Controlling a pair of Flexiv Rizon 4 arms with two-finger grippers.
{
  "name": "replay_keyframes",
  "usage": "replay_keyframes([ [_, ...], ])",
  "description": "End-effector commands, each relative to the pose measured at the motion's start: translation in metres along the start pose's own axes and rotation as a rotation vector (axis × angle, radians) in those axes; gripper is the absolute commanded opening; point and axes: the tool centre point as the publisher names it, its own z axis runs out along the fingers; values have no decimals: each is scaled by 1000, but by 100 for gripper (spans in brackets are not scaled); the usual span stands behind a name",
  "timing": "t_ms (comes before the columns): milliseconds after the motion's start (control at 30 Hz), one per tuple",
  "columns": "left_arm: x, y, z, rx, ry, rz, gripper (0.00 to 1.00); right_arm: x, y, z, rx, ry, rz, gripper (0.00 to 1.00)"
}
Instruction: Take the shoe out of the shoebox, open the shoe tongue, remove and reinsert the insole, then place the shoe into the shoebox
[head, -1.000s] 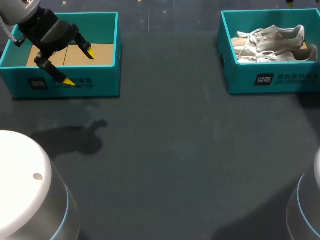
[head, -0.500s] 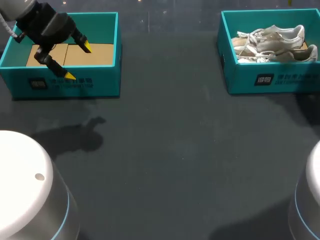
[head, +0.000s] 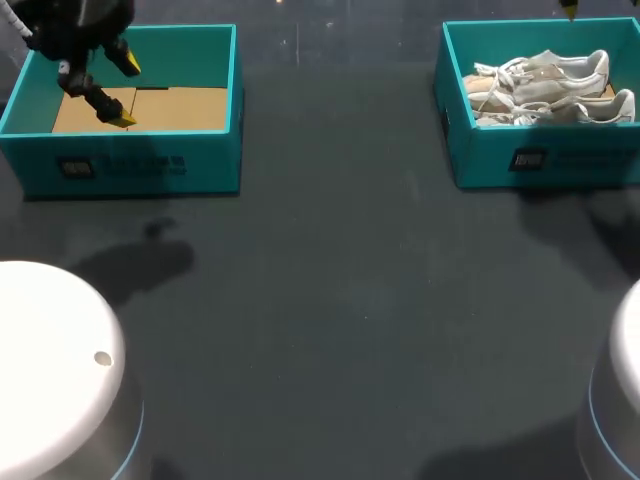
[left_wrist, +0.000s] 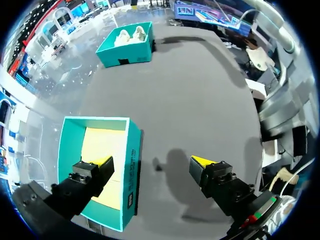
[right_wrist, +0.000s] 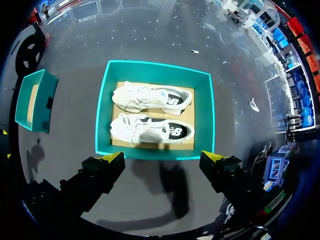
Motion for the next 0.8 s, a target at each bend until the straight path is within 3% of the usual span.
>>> replay_keyframes([
  [33, -9, 8, -5, -247, -178, -910, 100, 4, -15, -5, -26, 2, 4, 100],
  [367, -35, 51, -16, -339, -234, -1253, 100, 15, -35, -10, -11, 21, 1, 100],
  [800, -47, 92, -23, -385, -284, -1472, 100, 19, -44, -11, 18, 42, -18, 100],
])
